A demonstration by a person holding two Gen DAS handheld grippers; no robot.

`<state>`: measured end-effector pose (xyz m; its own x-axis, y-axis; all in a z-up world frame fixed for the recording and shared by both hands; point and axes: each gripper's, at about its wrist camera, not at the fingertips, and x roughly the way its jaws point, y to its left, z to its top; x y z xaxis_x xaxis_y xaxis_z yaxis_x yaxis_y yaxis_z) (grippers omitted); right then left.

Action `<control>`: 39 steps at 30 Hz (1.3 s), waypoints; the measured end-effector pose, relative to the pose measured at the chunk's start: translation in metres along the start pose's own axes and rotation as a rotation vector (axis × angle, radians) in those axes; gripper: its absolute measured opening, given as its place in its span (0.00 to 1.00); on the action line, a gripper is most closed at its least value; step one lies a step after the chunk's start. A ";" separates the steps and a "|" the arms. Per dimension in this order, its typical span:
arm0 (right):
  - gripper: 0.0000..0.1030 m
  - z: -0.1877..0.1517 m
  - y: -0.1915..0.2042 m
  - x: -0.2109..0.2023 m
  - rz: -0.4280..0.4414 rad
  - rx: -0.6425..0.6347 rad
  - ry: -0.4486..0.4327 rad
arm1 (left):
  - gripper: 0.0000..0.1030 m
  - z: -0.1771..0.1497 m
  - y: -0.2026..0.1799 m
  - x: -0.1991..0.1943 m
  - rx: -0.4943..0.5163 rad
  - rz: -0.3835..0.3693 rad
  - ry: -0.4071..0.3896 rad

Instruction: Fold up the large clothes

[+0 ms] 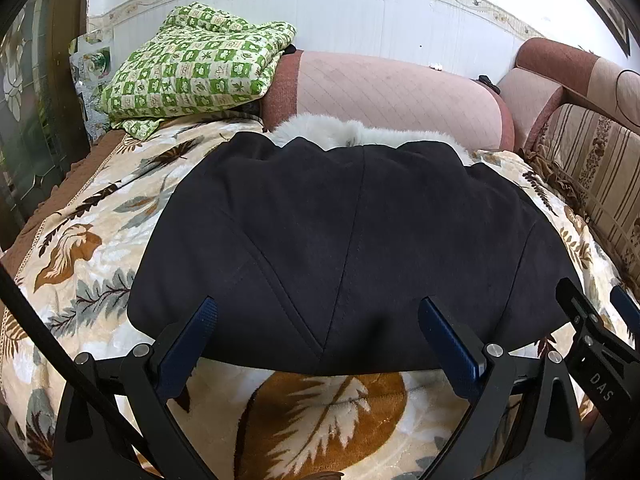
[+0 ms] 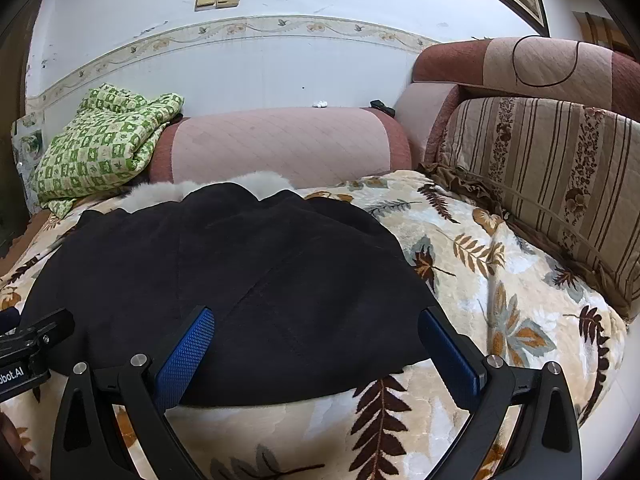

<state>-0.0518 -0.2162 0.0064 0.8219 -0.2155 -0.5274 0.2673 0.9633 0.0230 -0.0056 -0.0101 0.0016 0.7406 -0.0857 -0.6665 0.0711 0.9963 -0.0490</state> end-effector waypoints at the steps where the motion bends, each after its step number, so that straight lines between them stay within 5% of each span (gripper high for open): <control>1: 1.00 0.000 -0.001 0.000 -0.001 0.002 0.002 | 0.97 0.000 0.000 0.000 0.000 0.000 0.000; 28: 1.00 0.005 -0.017 0.007 -0.023 0.061 0.011 | 0.97 -0.003 -0.002 0.004 0.000 0.001 0.020; 39: 1.00 0.001 0.003 0.000 -0.013 -0.028 -0.020 | 0.97 -0.002 -0.005 0.000 0.006 0.009 0.005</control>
<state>-0.0505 -0.2134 0.0073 0.8283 -0.2311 -0.5105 0.2645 0.9644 -0.0075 -0.0072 -0.0146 0.0007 0.7382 -0.0766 -0.6702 0.0685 0.9969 -0.0385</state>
